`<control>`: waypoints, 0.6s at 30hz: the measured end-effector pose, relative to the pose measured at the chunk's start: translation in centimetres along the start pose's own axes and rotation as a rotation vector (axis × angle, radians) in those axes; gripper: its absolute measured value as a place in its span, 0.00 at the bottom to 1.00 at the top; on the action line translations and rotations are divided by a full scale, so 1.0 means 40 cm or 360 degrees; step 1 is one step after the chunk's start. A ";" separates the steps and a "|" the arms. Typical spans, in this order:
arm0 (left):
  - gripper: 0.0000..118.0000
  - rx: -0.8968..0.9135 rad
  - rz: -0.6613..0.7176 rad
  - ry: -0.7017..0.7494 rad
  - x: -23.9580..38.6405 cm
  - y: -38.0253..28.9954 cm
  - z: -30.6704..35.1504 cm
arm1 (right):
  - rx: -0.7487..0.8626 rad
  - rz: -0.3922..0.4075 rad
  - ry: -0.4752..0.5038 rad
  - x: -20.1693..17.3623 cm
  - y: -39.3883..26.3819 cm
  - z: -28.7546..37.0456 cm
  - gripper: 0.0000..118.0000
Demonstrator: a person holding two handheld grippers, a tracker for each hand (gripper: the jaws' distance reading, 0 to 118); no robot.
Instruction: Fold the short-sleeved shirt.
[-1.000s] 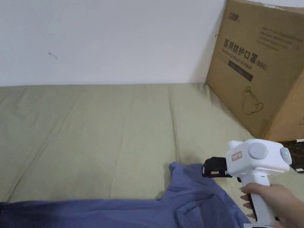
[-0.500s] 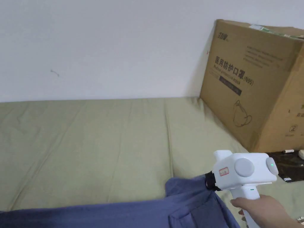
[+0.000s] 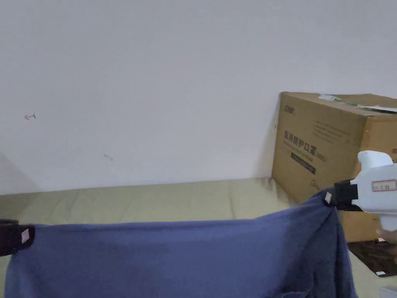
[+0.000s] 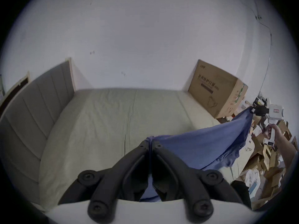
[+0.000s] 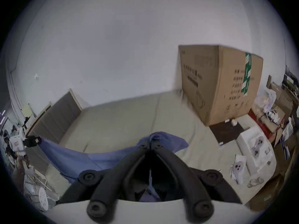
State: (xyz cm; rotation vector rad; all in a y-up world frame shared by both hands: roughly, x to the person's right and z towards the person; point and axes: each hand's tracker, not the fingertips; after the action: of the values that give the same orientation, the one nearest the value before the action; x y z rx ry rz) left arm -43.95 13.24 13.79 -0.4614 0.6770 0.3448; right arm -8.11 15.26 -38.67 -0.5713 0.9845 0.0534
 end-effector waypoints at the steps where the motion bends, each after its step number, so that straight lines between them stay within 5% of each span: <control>1: 0.01 0.0018 0.0008 0.0002 0.000 0.026 0.019 | 0.0007 0.0011 -0.0002 -0.010 0.025 0.022 0.00; 18: 0.01 0.0293 -0.0091 0.0198 0.011 0.421 0.064 | 0.0327 0.0253 -0.0174 -0.229 0.497 0.024 0.00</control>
State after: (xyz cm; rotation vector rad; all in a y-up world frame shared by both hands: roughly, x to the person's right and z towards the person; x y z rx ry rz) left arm -49.85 28.86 10.29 -0.3276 0.8069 0.1983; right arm -18.39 34.58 -39.52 -0.2979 0.9146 0.1222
